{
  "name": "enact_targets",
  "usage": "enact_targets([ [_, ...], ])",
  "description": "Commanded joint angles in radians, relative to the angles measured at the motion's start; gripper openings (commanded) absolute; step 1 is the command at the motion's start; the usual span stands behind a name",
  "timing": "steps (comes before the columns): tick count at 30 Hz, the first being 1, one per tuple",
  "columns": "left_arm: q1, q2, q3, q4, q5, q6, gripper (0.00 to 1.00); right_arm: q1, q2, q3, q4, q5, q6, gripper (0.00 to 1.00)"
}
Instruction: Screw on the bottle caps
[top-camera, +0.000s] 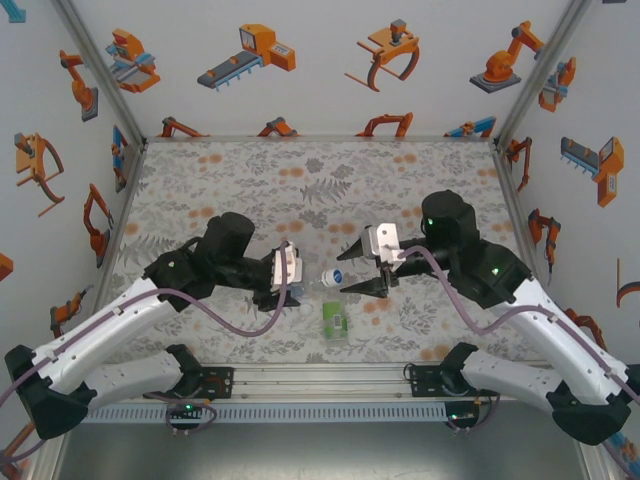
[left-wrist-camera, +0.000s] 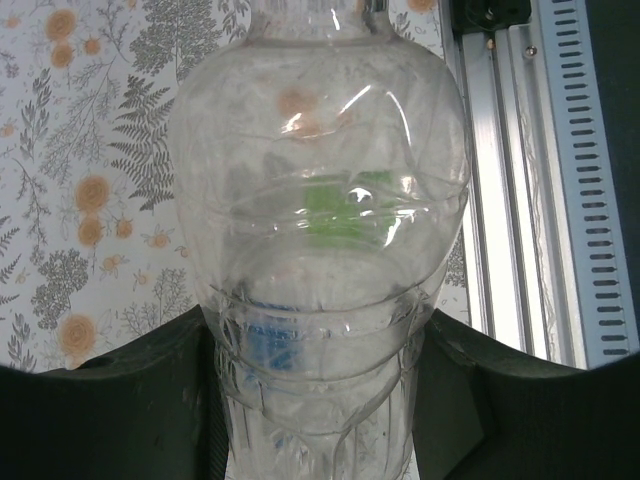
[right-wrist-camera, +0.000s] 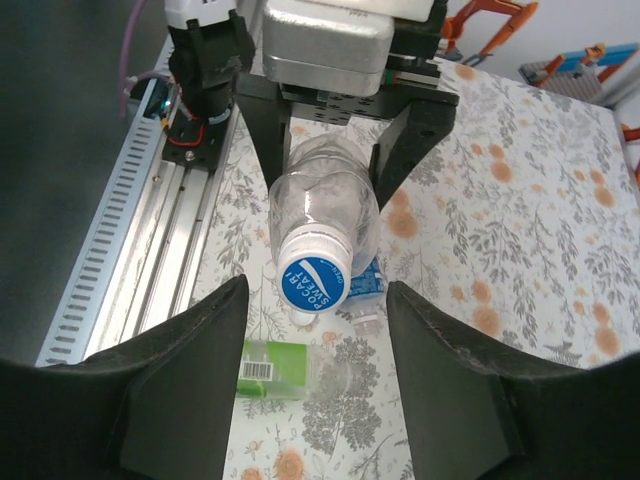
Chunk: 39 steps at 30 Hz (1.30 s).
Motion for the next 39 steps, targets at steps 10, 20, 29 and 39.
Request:
enact_targets([
  [10, -0.006, -0.018, 0.041, -0.024, 0.034, -0.008, 0.0, 0.008, 0.021, 0.011, 0.037, -0.082, -0.067, 0.43],
  [20, -0.007, -0.021, 0.041, -0.024, 0.036, -0.013, 0.0, 0.013, 0.033, 0.0, 0.061, -0.092, -0.047, 0.36],
  [29, -0.008, -0.013, 0.046, -0.022, 0.039, -0.013, 0.0, 0.016, 0.03, -0.019, 0.059, -0.085, -0.035, 0.36],
  [39, -0.007, -0.002, 0.05, -0.019, 0.039, -0.013, 0.0, 0.019, 0.018, -0.044, 0.072, -0.076, -0.005, 0.34],
])
